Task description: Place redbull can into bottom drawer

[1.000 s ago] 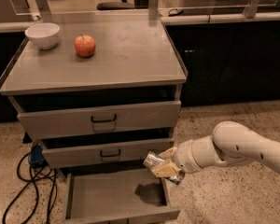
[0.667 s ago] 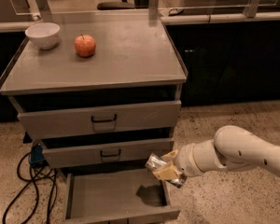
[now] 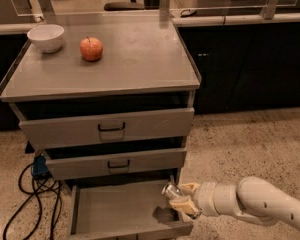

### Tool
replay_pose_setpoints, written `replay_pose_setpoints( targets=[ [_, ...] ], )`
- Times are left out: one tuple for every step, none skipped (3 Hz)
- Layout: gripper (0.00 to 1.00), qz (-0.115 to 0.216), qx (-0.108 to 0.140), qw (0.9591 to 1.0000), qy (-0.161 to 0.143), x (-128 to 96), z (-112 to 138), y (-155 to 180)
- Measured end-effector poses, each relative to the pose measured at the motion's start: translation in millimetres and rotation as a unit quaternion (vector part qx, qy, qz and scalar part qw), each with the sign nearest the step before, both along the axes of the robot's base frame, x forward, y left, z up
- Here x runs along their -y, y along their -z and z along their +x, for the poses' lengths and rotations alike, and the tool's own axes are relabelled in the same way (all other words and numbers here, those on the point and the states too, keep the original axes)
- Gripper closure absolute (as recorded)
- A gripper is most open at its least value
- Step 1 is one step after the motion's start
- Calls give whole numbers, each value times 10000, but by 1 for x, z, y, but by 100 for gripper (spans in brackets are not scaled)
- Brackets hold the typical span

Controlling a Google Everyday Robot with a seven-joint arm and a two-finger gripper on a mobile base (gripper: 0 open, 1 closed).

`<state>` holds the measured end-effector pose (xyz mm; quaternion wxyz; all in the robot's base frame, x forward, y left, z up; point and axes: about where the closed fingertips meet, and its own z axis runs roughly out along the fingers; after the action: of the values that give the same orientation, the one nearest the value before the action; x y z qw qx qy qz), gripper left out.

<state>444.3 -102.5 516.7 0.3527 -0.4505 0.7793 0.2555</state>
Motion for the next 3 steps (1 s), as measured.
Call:
replay_pose_setpoints(
  targets=[
    [100,166,490,9983,-259,3,17,54],
    [100,380,392,9982,-266,-7,10,82],
    [100,309,548,9980,69,20,15,81]
  ],
)
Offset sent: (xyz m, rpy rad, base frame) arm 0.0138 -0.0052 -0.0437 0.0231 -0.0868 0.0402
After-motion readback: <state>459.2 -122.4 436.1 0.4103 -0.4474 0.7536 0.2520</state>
